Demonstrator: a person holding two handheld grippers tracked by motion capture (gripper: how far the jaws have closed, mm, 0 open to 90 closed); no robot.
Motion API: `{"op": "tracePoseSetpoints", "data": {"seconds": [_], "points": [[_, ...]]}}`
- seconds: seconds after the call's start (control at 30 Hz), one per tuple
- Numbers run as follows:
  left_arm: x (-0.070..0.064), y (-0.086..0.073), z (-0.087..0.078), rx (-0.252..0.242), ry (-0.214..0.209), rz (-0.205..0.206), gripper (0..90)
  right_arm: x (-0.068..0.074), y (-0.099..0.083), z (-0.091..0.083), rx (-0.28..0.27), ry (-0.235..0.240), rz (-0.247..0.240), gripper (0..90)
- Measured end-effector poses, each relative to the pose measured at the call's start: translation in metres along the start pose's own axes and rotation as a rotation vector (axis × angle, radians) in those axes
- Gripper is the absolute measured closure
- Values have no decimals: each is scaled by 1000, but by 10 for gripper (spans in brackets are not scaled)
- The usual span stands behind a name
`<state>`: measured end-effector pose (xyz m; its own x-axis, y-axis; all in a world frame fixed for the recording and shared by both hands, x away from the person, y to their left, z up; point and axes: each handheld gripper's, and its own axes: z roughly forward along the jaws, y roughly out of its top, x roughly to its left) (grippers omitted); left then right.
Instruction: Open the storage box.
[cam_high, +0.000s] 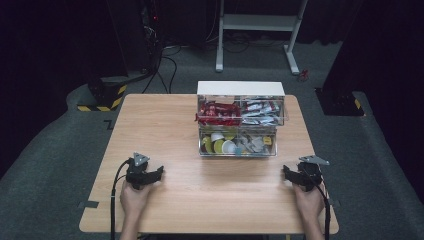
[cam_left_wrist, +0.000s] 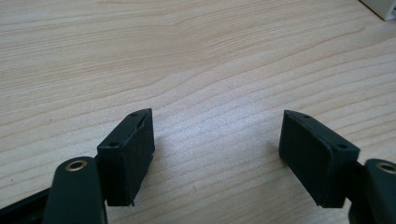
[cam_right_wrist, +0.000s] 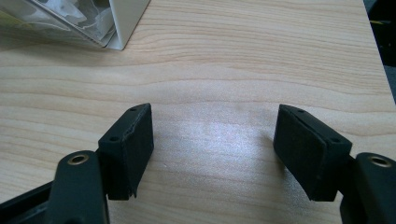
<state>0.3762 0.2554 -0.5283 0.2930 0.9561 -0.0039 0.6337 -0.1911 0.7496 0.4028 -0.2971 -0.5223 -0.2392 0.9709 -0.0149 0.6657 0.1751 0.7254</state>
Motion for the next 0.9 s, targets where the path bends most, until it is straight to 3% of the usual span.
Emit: {"op": "tracePoseSetpoints", "data": {"seconds": [0.4,0.53,0.73,0.9], "points": [[0,0,0,1,1,1,268,1,-1,-1,-3,-2,8,330],[0,0,0,0,1,1,268,2,-1,-3,-1,-5,13,407],[0,0,0,2,0,1,268,3,-2,-6,-4,5,37,402],[0,0,0,1,1,1,267,8,-2,-13,-34,23,20,420]]}}
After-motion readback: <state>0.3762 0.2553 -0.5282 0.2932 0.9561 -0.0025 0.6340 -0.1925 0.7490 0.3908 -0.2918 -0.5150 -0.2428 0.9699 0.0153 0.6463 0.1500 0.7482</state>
